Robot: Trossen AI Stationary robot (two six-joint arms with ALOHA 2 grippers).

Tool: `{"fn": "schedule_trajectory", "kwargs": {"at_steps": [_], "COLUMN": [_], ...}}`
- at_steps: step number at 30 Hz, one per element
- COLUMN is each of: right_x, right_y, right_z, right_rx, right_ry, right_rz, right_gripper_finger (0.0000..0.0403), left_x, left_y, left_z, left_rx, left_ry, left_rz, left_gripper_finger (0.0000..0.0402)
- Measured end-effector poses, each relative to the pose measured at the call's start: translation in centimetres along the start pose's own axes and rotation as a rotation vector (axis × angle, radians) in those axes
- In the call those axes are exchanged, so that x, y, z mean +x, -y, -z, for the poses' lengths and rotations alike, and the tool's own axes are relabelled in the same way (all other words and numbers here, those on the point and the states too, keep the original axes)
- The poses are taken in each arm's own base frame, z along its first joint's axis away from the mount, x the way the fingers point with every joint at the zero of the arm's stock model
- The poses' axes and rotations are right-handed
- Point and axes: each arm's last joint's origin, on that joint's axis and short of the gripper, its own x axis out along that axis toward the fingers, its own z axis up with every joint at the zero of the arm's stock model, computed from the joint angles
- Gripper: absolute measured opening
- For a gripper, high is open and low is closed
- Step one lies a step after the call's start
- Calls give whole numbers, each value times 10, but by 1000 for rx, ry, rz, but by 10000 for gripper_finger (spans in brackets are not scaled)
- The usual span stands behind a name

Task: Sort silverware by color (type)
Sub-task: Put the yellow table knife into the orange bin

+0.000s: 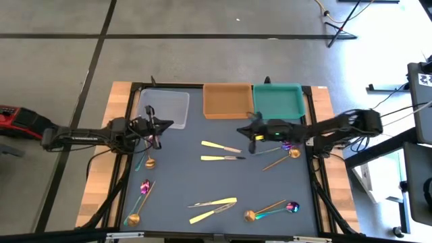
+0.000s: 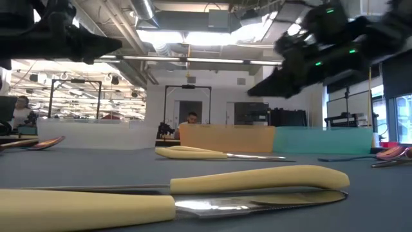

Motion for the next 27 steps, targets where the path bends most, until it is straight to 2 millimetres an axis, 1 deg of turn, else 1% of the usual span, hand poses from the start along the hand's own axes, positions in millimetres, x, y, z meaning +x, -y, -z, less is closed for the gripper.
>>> {"fn": "schedule_trajectory", "kwargs": {"at_steps": [3,6,10,13,16,20,27], "right_x": [27,53,82,99,111,121,121], "right_y": [-4,-10,-15,-17,-18,-19,-20], "right_z": [0,2,4,8,16,20,22], "right_rx": [-5,-7,-11,-15,-20,-22,-15], "right_ry": [-51,-123,-248,-337,-394,-396,-402], "right_rz": [-30,-115,-150,-146,-148,-151,-187], "right_gripper_finger": [20,57,115,146,160,160,143], "left_x": [1,2,3,4,4,4,4], "left_y": [0,0,2,3,3,3,3], "left_z": [0,2,4,6,5,5,4], "left_rx": [-6,-17,-38,-54,-56,-58,-32], "left_ry": [-1,-23,-36,-48,-42,-37,-29], "left_rz": [-10,-9,43,55,45,43,40], "left_gripper_finger": [7,11,35,52,61,63,63]}}
